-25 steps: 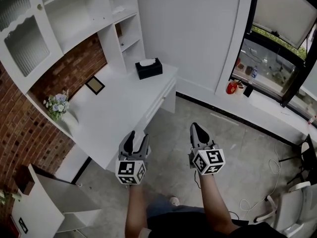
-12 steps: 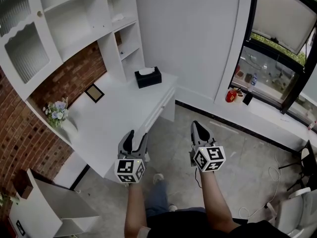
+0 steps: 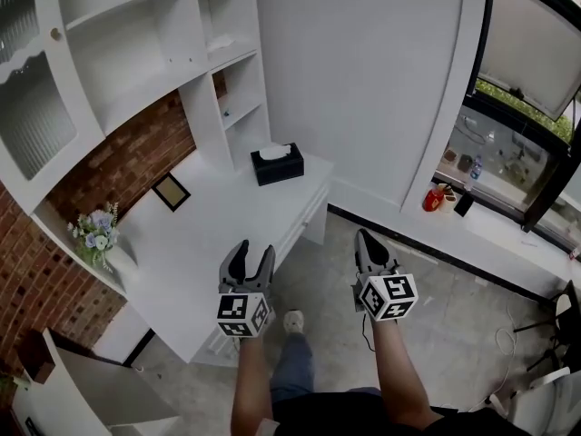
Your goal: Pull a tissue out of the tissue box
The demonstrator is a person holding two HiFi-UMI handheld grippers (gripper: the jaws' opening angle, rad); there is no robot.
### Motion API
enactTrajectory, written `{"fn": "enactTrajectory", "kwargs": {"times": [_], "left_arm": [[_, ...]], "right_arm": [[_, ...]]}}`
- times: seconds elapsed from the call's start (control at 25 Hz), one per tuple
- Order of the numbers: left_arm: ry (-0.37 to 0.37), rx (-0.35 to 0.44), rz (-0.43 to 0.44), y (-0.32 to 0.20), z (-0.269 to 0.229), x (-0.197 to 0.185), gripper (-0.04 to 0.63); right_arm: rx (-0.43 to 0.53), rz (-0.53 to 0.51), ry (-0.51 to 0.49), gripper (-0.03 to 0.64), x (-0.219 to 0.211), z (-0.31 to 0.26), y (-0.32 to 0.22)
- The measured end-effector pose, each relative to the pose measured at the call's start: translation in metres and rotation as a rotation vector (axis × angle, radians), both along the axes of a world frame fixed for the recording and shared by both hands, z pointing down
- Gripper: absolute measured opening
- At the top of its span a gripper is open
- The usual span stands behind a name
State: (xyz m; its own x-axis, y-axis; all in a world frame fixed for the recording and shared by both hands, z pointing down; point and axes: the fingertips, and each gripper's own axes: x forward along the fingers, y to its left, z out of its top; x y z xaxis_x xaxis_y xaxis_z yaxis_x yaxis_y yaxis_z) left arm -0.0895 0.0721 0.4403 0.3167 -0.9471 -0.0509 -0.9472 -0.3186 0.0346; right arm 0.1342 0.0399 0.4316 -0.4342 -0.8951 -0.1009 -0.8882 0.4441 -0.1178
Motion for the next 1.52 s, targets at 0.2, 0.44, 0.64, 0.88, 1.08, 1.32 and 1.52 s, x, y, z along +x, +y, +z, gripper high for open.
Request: {"fn": "enactTrajectory", "kwargs": {"times": [0.2,0.44,0.64,0.88,1.08,1.32,1.52], "left_arm": [[-0.010,0.001,-0.001,-0.094,0.006,-0.019,0.199],[-0.020,-0.035,0.009,-0.214,0.016,-0.040,0.199],[-0.020,-0.064,0.027,-0.301,0.022,-0.053,0.199],[-0.027,-0.103,0.050,-0.366,0.037,-0.064,0.199],[-0.041,-0.117,0.061,-0.393,0.045,-0.068,0.199],[-0.048,-0.127,0.055,-0.413,0.044,-0.062,0.199],[-0.062,-0.143,0.043,-0.431,0.043,-0.059,0.199]], "right_arm": [[-0.010,0.005,0.001,-0.003,-0.013,0.015,-0.086],[-0.048,-0.016,0.010,-0.003,-0.048,0.027,-0.206],[-0.075,-0.019,0.018,-0.003,-0.071,0.028,-0.292],[-0.116,-0.015,0.033,-0.003,-0.089,0.036,-0.357],[-0.121,-0.022,0.038,-0.003,-0.101,0.038,-0.382],[-0.121,-0.038,0.039,-0.003,-0.100,0.036,-0.402],[-0.123,-0.067,0.045,-0.003,-0.100,0.031,-0.422]]}}
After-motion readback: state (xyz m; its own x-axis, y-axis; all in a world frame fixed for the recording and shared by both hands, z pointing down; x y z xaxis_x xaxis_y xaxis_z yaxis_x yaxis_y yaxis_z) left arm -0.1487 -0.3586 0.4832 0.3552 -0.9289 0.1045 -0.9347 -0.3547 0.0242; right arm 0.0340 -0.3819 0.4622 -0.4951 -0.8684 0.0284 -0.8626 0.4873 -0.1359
